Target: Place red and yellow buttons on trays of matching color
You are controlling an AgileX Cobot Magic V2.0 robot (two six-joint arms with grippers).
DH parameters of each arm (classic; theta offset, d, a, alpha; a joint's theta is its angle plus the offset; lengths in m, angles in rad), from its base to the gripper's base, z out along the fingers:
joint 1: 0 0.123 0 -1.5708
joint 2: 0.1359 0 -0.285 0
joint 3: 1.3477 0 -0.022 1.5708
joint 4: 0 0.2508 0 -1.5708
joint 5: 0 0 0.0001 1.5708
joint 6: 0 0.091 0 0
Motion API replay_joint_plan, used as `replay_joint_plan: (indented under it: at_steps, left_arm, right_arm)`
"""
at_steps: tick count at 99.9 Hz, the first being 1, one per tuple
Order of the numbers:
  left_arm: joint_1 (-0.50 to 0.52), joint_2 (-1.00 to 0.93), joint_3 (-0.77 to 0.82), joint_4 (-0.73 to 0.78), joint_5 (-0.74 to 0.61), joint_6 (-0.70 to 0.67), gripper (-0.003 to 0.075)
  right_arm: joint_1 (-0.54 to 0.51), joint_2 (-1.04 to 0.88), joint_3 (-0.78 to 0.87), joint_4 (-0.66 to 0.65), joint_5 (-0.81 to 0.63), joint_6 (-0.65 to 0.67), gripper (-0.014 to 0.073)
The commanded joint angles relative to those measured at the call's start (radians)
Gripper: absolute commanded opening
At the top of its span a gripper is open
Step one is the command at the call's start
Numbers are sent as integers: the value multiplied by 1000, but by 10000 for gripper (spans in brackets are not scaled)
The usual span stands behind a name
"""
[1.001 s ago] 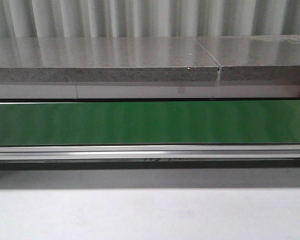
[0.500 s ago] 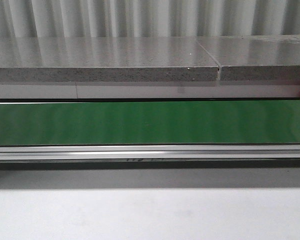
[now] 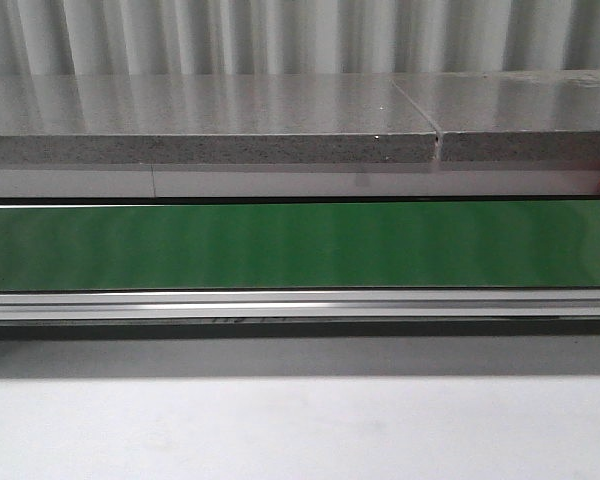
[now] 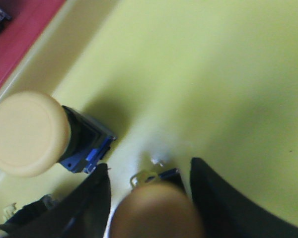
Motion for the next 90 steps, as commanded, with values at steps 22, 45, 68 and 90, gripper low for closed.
replay_joint_plan:
  at_steps: [22, 45, 68, 90]
  left_arm:
    - [-7, 6, -27, -16, -70, 2, -21]
    - [-7, 6, -27, -16, -70, 2, -21]
    - [-7, 6, -27, -16, -70, 2, -21]
    - [-7, 6, -27, -16, -70, 2, -21]
  right_arm:
    - [-2, -29, -23, 0, -53, -11, 490]
    - [-2, -84, -24, 0, -53, -11, 490]
    - [-2, -205, -24, 0, -46, -11, 490]
    - [79, -295, -37, 23, -68, -11, 490]
